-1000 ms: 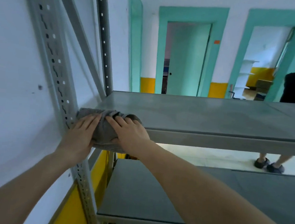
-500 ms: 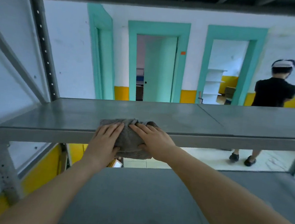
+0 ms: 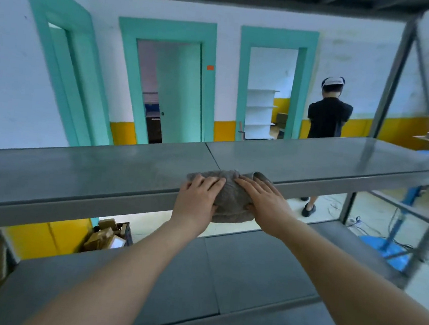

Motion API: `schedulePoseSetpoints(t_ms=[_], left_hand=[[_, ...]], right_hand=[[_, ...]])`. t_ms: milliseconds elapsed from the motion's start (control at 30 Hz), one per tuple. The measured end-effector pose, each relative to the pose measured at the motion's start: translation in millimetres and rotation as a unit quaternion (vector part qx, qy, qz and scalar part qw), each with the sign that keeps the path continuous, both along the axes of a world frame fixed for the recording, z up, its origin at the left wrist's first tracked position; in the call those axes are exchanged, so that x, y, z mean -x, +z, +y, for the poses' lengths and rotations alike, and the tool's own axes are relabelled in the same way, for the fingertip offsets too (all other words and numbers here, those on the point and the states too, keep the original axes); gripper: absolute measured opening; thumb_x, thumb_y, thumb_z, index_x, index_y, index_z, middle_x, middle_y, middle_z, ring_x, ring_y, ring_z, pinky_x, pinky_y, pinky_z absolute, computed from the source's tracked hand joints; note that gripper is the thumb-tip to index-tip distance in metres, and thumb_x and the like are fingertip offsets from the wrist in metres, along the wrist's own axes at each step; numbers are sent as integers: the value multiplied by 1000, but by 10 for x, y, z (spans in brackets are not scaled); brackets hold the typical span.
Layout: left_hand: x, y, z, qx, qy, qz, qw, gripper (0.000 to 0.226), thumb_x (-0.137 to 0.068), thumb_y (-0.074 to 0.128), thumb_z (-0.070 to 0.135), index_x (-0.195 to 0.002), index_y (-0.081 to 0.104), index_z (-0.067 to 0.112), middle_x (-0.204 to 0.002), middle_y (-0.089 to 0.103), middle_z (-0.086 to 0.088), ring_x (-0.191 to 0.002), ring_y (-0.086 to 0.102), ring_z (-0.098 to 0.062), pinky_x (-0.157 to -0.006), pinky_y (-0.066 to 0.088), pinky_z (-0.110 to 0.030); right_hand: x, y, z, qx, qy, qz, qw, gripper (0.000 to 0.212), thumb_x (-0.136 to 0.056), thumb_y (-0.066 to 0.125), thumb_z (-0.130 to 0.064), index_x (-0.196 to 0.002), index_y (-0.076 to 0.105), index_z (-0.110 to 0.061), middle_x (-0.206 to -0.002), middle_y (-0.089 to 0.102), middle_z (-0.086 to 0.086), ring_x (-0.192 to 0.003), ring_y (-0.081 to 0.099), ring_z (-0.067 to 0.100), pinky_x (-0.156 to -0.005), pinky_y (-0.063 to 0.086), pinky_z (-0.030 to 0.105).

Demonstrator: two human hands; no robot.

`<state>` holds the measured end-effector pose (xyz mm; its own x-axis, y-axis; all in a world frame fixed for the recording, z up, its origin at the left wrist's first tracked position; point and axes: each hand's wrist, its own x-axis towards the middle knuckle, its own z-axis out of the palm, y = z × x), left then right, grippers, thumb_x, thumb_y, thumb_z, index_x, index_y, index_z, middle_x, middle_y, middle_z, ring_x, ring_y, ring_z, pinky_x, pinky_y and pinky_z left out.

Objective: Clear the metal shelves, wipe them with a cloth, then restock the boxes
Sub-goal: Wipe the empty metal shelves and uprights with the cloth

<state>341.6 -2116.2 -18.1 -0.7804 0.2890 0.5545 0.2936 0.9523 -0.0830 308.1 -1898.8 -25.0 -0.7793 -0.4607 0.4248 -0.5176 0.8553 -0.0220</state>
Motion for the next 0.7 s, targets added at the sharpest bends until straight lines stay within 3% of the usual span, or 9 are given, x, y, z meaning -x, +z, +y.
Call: schedulePoseSetpoints(t_ms=[67,167,300,433,500,600,700], left_hand=[[6,9,96,-3,-5,10,1000,62,-87,70,23,-145,49,25,-139,55,5,-125,46,-26,-96,40,-44],[-17,-60,102,21,-56,95,994,60,-74,78,15,-131,61,21,-122,65,2,-109,54,-28,-89,37,-41],[-171,-461,196,65,-160,145,974,54,-78,67,30,-129,64,15,-118,65,0,-106,56,-28,-90,40,-41],[-246,-1232,219,61,-118,5,991,58,-74,77,35,-126,66,13,-112,67,-3,-101,56,-26,-85,41,-39],[-234,-1495,184,2,-40,-94,995,52,-80,69,37,-127,64,17,-116,67,-2,-109,55,-26,-86,45,-41],[-177,-1818,132,-144,61,-211,965,39,-90,58,39,-125,62,21,-123,62,-3,-119,52,-28,-92,44,-41],[-77,-2093,123,-250,93,-252,930,34,-91,62,36,-119,61,17,-120,60,-7,-119,51,-29,-91,46,-41]], right_hand=[[-76,-10,71,4,-5,-13,1000,74,-101,53,-22,-161,12,-35,-168,18,-12,-155,19,19,-126,10,32],[-283,-11,136,34,-9,-34,999,74,-98,57,-23,-160,18,-33,-167,20,-11,-152,24,18,-121,22,35],[-555,-325,323,67,-44,-90,993,73,-88,68,-30,-151,31,-35,-152,44,-9,-137,43,23,-105,39,41],[-651,-857,432,39,-105,-197,974,71,-91,64,-30,-153,29,-30,-150,44,1,-133,47,28,-108,39,43],[-687,-1149,357,56,-133,-219,965,63,-95,59,-27,-151,31,-27,-146,46,5,-132,48,31,-107,39,44],[-704,-1687,71,112,-132,-264,949,44,-100,52,-33,-142,45,-20,-134,53,7,-124,53,30,-100,45,40],[-661,-2064,-294,270,-130,-381,875,37,-104,49,-38,-133,55,-17,-121,61,5,-113,60,25,-91,47,34]])
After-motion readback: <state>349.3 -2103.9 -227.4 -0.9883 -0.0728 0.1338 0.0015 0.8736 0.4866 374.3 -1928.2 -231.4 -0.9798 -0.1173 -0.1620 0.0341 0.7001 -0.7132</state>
